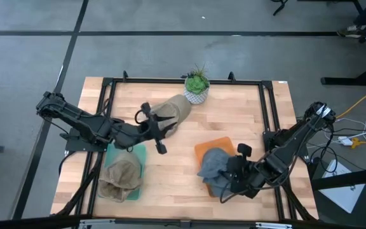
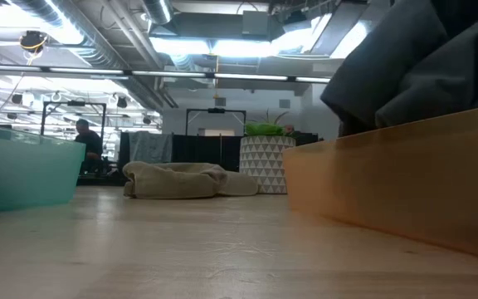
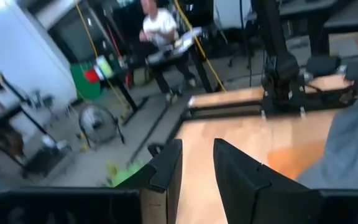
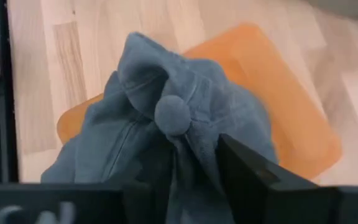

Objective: Pick & Place hat
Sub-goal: Put the blue cap into the orange bin

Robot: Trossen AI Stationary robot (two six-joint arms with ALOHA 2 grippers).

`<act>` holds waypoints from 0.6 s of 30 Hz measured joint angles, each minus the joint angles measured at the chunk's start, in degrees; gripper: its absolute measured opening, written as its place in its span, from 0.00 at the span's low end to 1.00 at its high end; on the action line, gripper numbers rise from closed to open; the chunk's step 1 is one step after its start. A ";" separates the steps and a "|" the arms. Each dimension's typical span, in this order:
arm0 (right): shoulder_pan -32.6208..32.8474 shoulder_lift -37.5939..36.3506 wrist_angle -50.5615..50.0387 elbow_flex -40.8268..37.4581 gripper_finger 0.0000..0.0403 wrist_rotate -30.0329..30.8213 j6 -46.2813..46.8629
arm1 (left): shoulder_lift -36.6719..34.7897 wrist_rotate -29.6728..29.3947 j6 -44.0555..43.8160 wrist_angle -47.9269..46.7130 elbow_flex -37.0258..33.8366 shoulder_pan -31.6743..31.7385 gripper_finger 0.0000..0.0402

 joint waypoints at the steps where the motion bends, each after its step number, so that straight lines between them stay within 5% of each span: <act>1: -0.24 0.00 -0.33 0.00 0.33 -0.59 1.21 | 0.00 0.02 2.20 1.83 0.00 0.10 0.21; 10: -2.27 0.00 -0.90 0.02 0.48 -19.03 16.32 | 0.00 0.04 7.09 6.04 0.00 1.71 0.21; 18: -2.45 0.00 -3.23 3.21 0.46 -22.22 17.55 | 0.00 0.15 0.38 -1.92 0.00 1.72 0.21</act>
